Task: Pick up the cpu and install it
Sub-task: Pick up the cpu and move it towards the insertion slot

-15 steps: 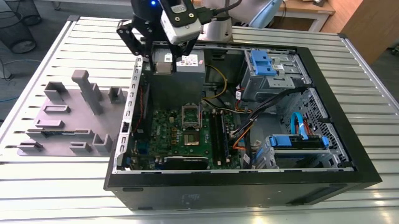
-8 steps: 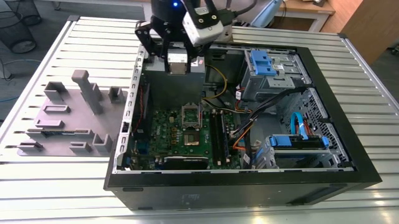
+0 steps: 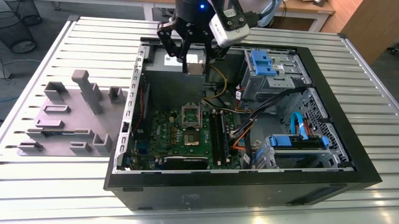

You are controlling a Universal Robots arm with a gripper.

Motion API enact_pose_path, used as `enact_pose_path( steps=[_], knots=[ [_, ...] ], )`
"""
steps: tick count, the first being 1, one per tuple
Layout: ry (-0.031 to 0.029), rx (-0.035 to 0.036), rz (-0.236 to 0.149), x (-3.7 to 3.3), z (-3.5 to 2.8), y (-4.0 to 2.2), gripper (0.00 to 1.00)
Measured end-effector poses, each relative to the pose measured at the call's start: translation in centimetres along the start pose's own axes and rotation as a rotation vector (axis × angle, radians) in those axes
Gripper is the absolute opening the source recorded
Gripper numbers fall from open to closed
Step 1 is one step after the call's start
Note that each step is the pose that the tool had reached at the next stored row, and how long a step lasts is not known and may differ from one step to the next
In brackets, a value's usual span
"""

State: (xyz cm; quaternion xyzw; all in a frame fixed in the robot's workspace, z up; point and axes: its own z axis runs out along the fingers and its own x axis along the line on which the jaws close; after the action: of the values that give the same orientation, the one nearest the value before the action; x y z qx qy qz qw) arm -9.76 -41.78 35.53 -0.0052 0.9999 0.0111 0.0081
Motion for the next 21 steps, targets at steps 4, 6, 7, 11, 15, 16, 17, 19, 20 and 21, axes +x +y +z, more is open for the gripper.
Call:
enact_pose_path(
  steps=[4,6,7,11,15,16,17,19,20,21],
  knots=[
    [0.0006,0.0,0.0,-0.21,0.0,-0.01,0.47],
    [0.0006,0.0001,0.0,-0.22,0.0,-0.01,0.47],
    [0.0007,0.0001,0.0,-0.23,0.0,-0.05,0.47],
    [0.0007,0.0001,0.0,-0.22,0.03,-0.53,0.47],
    [0.0007,0.0001,0.0,-0.21,0.18,-1.26,0.47],
    [0.0006,0.0,0.0,-0.21,0.24,-1.42,0.47],
    [0.0006,0.0001,0.0,-0.2,0.32,-1.58,0.47],
    [0.0006,-0.0001,0.0,-0.2,0.51,-1.88,0.47],
    [0.0005,-0.0002,0.0,-0.19,0.67,-2.0,0.47],
    [0.0005,-0.0001,0.0,-0.19,0.81,-2.1,0.47]
  ],
)
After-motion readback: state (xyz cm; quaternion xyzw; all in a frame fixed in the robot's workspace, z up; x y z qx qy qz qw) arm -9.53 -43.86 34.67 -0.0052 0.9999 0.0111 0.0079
